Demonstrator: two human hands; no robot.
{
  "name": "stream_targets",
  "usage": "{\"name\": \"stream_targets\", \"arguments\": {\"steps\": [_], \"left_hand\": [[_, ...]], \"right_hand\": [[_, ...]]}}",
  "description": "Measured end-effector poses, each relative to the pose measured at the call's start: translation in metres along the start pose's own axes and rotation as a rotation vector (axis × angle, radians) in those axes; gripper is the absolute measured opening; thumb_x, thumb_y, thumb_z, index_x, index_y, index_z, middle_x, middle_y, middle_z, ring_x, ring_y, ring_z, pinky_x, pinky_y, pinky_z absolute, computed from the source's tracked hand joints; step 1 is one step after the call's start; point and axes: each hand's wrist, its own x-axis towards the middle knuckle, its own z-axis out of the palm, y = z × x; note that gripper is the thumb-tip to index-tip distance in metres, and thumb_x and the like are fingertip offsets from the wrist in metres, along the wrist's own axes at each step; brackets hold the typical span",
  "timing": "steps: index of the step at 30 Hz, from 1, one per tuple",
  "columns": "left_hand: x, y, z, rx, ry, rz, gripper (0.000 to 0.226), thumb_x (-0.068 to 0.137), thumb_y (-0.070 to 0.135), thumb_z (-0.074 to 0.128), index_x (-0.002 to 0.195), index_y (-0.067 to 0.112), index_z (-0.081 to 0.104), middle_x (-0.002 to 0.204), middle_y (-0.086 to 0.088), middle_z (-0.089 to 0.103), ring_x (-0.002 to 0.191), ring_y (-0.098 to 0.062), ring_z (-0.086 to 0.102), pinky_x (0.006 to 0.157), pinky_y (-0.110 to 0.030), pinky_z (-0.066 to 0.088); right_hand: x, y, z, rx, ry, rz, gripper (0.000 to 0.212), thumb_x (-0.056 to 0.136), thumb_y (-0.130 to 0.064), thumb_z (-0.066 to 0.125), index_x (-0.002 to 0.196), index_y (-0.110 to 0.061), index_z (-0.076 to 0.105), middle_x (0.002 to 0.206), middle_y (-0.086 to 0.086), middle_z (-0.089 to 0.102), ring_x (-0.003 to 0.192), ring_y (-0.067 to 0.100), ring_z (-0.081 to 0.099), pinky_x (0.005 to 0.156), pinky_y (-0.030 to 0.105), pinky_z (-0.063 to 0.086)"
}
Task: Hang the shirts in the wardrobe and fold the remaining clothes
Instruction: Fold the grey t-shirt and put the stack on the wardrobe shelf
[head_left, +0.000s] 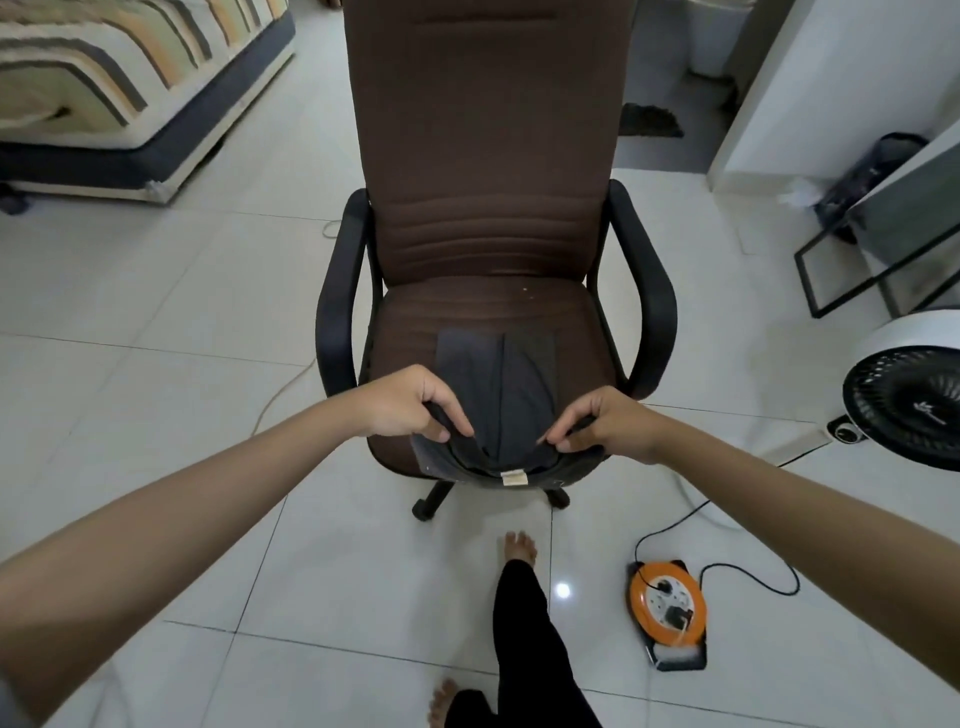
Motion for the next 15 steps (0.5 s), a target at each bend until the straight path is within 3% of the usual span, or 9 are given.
{"name": "stream_targets", "arguments": {"steps": [9,12,15], "left_hand": [[0.125,-0.040,-0.060,-0.033,0.132,-0.106,0.034,0.081,-0.010,0.062,0.098,0.016,0.074,0.107,0.003,0.070,0.105,-0.012,0.062,0.098,-0.028,0.046],[0.181,-0.061,-0.083,-0.051,0.175,-0.161,0.036,0.082,-0.012,0.060,0.092,0.020,0.074,0.105,0.000,0.068,0.104,-0.016,0.062,0.091,-0.028,0.049],[0.236,-0.085,-0.102,-0.010,0.215,-0.212,0.034,0.081,-0.011,0.060,0.092,0.018,0.073,0.104,-0.001,0.066,0.098,-0.012,0.060,0.076,-0.011,0.046]], "right_hand": [[0.114,0.021,-0.069,0.093,0.138,0.140,0.022,0.076,0.013,0.067,0.078,-0.008,0.075,0.097,0.018,0.072,0.090,0.023,0.067,0.088,0.029,0.054],[0.164,0.031,-0.100,0.106,0.155,0.211,0.021,0.077,0.010,0.069,0.077,-0.011,0.075,0.092,0.012,0.072,0.089,0.020,0.065,0.091,0.030,0.053],[0.216,0.047,-0.131,0.131,0.172,0.259,0.029,0.077,0.008,0.070,0.069,-0.019,0.077,0.080,0.001,0.073,0.088,0.020,0.065,0.090,0.031,0.052]]}}
